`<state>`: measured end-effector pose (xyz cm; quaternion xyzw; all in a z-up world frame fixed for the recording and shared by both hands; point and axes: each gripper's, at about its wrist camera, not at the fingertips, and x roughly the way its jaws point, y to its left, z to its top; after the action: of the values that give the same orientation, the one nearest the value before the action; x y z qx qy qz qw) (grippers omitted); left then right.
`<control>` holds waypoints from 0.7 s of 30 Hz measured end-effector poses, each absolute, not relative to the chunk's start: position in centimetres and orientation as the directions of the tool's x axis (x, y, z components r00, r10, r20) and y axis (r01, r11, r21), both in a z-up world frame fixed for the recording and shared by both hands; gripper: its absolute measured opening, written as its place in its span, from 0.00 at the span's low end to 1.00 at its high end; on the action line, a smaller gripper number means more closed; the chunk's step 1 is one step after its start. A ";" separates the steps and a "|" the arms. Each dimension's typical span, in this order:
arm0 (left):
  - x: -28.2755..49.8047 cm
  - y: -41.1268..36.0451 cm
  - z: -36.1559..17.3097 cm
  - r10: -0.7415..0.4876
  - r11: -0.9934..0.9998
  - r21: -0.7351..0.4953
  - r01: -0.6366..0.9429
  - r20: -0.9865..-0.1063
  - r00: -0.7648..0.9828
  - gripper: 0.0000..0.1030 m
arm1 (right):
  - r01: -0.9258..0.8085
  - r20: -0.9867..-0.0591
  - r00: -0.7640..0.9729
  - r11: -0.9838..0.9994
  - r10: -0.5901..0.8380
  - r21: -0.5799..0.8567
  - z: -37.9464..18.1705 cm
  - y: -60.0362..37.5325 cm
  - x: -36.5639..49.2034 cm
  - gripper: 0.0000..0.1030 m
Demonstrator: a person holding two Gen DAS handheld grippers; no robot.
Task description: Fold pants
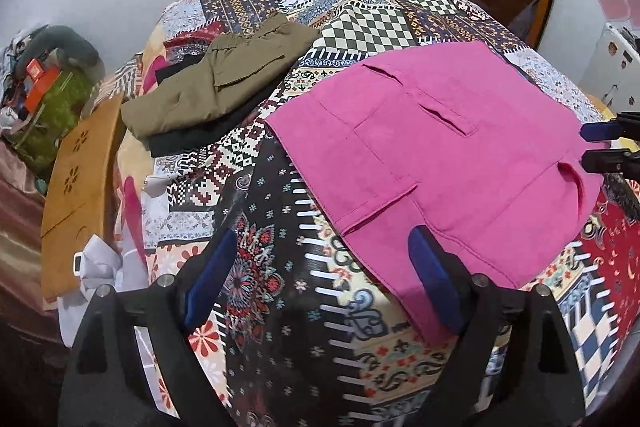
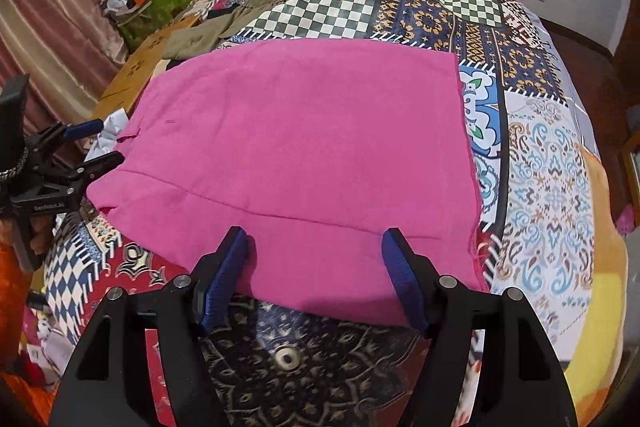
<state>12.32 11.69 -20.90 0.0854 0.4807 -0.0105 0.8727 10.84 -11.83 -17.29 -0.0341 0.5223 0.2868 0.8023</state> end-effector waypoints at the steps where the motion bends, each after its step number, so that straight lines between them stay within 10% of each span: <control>1: 12.4 11.8 -21.0 0.068 0.984 0.147 0.104 -0.839 0.540 0.87 | -0.493 -0.856 0.292 0.834 0.426 0.247 -17.2 -11.7 10.7 0.65; 7: 13.8 14.4 -21.1 0.201 0.968 0.251 0.019 -0.818 0.539 0.86 | -0.527 -0.854 0.309 0.823 0.419 0.213 -16.0 -9.7 9.6 0.65; 21: 10.3 15.6 -17.0 -0.073 0.985 -0.141 -0.099 -0.862 0.501 0.84 | -0.628 -0.793 0.370 0.759 0.484 0.171 -13.4 -4.0 9.1 0.66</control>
<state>10.34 15.63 -16.98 -0.0863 0.4993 0.0075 0.8621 9.13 -4.04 -13.43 -0.0802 0.4486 0.3374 0.8237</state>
